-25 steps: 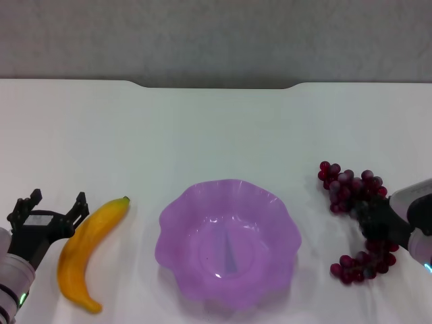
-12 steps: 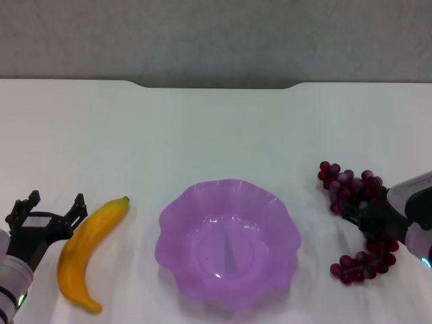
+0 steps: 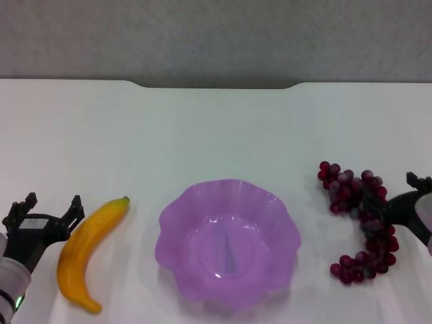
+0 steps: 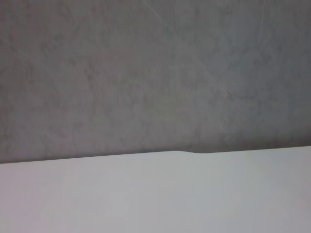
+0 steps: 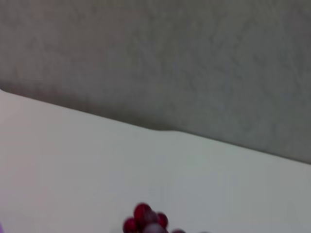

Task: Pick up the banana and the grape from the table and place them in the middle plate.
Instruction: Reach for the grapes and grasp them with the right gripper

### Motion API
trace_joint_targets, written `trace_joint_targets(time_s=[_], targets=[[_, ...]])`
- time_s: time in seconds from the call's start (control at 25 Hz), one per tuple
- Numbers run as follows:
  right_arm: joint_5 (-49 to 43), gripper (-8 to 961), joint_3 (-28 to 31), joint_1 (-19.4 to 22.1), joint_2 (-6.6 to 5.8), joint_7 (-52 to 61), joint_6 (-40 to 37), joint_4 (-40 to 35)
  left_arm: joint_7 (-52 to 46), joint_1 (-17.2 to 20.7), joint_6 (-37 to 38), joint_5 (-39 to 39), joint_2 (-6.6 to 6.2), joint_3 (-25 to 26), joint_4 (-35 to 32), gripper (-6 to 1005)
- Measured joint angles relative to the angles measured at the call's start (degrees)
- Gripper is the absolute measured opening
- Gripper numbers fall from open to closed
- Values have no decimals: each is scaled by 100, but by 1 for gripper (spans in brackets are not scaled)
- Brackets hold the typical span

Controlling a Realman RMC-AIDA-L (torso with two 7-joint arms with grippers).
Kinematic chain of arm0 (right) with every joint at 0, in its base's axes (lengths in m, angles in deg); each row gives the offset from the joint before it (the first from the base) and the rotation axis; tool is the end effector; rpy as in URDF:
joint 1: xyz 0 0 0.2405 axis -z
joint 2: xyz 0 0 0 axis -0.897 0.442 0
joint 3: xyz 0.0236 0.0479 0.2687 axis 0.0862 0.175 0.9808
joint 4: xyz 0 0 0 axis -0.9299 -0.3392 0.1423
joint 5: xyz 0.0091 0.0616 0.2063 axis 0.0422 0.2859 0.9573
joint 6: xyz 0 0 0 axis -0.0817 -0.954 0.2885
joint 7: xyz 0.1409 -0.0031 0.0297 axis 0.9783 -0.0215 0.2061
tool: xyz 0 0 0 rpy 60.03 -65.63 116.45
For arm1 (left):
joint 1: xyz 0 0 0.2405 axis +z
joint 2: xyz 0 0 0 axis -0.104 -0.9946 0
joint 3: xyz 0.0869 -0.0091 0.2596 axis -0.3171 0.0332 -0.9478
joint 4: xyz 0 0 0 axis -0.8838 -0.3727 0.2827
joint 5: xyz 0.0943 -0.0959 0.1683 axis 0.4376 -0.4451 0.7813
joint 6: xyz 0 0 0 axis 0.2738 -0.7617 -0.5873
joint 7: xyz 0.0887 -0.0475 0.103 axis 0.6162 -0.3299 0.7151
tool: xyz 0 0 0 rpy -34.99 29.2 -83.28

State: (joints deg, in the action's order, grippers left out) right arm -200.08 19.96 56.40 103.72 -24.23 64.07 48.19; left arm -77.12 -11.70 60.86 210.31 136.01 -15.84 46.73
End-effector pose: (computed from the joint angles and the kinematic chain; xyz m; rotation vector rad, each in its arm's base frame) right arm 0.3335 0.3344 -0.0443 -1.8416 0.6720 0.1973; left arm -0.3818 0.3113 -0.0577 -1.6625 -0.7640 -0.4313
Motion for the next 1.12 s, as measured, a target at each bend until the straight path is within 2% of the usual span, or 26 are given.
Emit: trace_joint_targets(time_s=[0.2, 0.56, 1.12], targets=[[27, 881, -8, -82, 3, 297, 105, -382, 1, 0, -5, 0, 0, -1, -5, 882], [34, 856, 76, -300, -4, 629, 716, -508, 1, -6, -10, 0, 0, -24, -5, 881], [53, 819, 536, -769, -9, 846, 1640, -820, 0, -6, -9, 2, 9, -37, 26, 880]])
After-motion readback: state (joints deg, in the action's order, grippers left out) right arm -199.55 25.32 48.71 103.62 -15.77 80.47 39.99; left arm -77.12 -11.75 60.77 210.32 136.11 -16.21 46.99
